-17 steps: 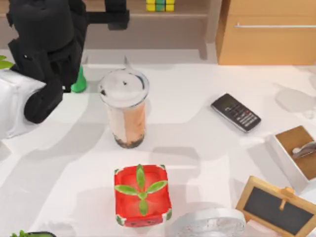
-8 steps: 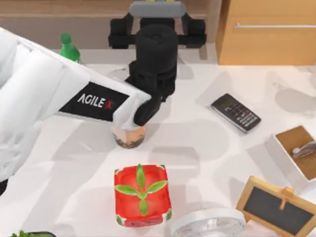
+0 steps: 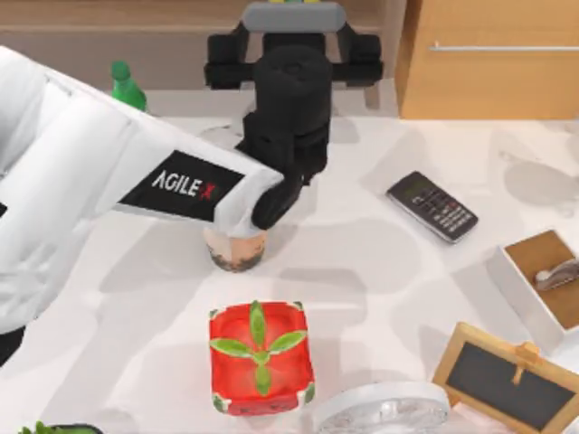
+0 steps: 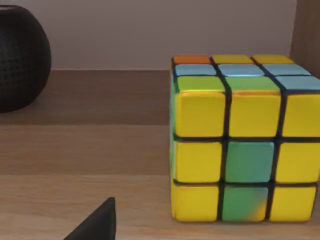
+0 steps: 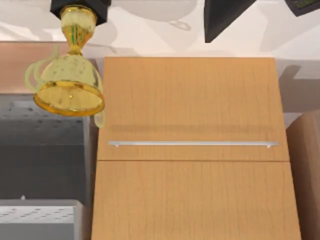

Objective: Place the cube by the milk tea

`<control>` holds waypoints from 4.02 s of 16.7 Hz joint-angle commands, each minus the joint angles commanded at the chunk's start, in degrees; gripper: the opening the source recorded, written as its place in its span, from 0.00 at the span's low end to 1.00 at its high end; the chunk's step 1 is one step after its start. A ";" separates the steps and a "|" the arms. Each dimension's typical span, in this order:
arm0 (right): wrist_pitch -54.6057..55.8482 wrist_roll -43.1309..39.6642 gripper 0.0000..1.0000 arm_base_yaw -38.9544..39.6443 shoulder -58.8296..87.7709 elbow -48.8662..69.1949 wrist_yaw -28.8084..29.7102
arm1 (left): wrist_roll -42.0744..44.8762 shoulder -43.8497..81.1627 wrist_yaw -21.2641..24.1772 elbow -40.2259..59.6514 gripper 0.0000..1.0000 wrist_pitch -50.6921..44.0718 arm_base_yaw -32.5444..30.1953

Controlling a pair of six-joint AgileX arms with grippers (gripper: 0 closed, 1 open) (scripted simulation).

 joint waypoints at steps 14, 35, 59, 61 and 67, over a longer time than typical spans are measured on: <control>0.00 0.00 1.00 0.00 0.00 0.00 0.00 | -0.15 8.72 3.95 15.63 1.00 -6.98 3.81; 0.00 0.00 1.00 0.00 0.00 0.00 0.00 | -0.15 8.72 3.95 15.63 0.00 -6.98 3.81; 0.00 0.00 1.00 0.00 0.00 0.00 0.00 | 5.10 -0.81 5.98 17.79 0.00 -23.60 4.67; 0.00 0.00 1.00 0.00 0.00 0.00 0.00 | 6.13 -5.53 7.99 18.72 0.00 -33.06 5.11; 0.00 0.00 1.00 0.00 0.00 0.00 0.00 | 4.44 -19.14 17.85 21.06 0.00 -72.14 10.82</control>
